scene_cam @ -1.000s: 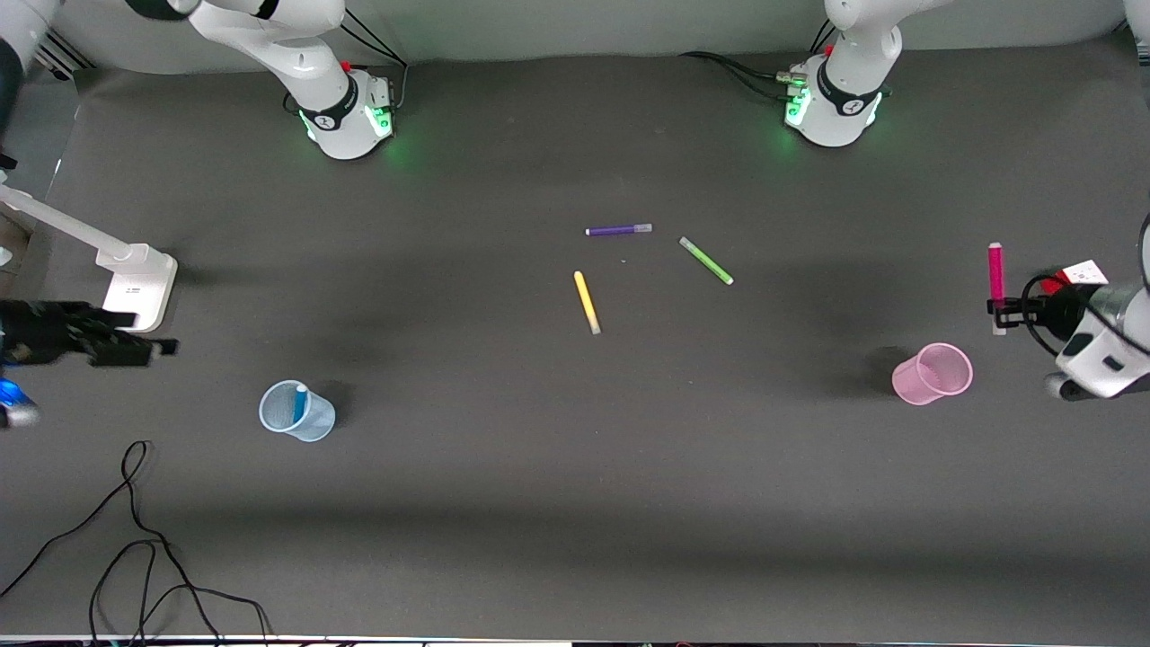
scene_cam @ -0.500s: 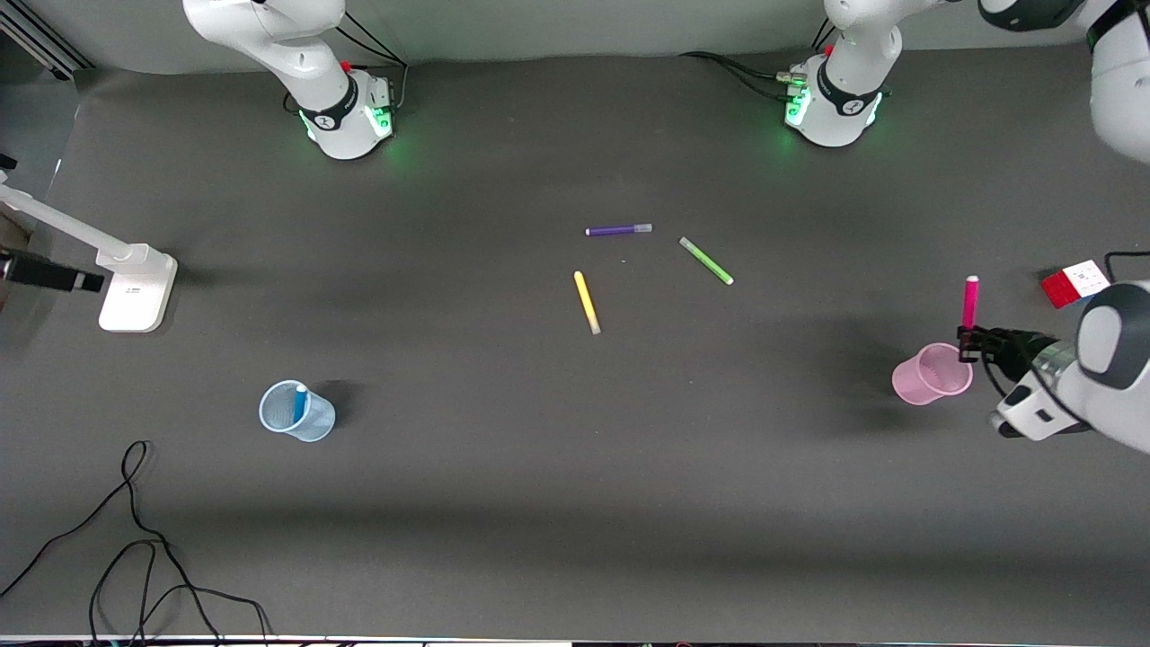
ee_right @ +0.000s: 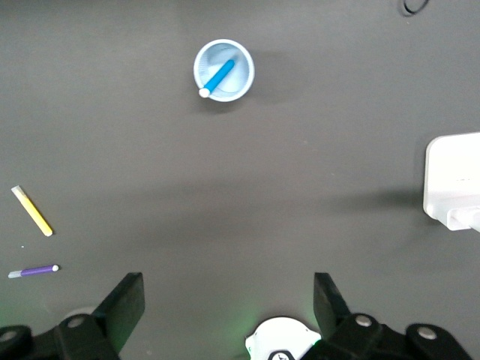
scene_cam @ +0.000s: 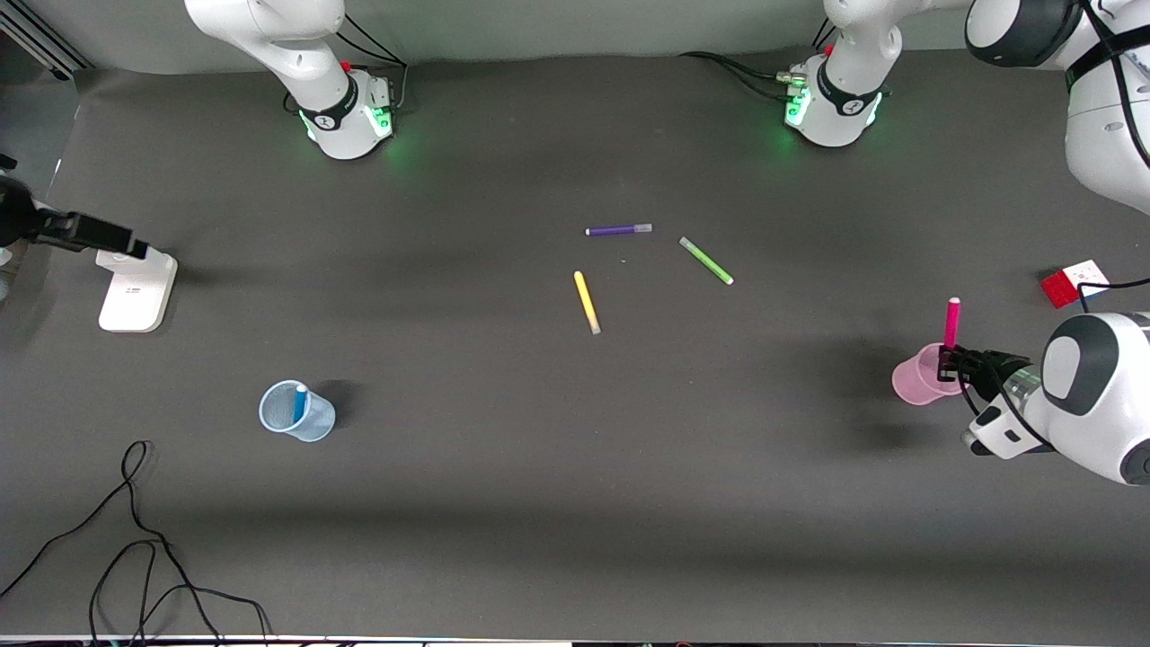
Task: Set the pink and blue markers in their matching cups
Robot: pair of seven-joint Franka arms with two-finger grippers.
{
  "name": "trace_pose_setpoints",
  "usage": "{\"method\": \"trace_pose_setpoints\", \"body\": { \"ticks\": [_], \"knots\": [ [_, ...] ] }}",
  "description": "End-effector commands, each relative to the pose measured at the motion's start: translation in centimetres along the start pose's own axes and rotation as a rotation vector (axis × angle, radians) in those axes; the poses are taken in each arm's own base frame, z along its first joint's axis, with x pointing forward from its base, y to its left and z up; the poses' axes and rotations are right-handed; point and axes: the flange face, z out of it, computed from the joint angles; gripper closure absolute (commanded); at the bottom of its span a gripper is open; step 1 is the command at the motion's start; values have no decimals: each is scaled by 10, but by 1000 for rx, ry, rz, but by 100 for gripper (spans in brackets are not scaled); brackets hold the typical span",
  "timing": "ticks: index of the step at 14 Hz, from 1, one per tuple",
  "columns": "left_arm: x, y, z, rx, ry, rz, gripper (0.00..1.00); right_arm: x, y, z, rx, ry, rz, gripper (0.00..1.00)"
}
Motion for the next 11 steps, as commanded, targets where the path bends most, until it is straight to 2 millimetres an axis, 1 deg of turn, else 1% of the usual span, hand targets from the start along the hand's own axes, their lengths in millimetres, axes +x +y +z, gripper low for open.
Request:
{"method": "trace_pose_setpoints", "body": {
  "ticks": [1, 2, 3, 4, 5, 6, 7, 9, 11],
  "knots": [
    [11, -1, -3, 31, 33, 13, 94, -44, -14, -4, -41, 65, -1, 0],
    [12, -1, -3, 32, 41, 13, 89, -40, -15, -2, -38, 60, -4, 0],
    [13, -1, -3, 31, 46, 13, 65, -37, -15, -2, -35, 64, -5, 0],
    [14, -2, -4, 30, 55, 12, 21, -35, -15, 0, -35, 59, -5, 0],
    [15, -2, -5, 30, 67, 12, 1, -35, -15, 0, -35, 59, -5, 0],
    [16, -3, -5, 29, 72, 11, 0, -34, -15, 0, -31, 59, -3, 0],
    [14, -4, -10, 28, 80, 9, 0, -34, -16, -1, -31, 61, -4, 0],
    [5, -9, -32, 26, 98, 3, 0, -34, -15, -1, -31, 59, -4, 0],
    [-11, -8, -57, 34, 114, 15, 0, -30, -15, -1, -33, 55, -4, 0]
  ]
}}
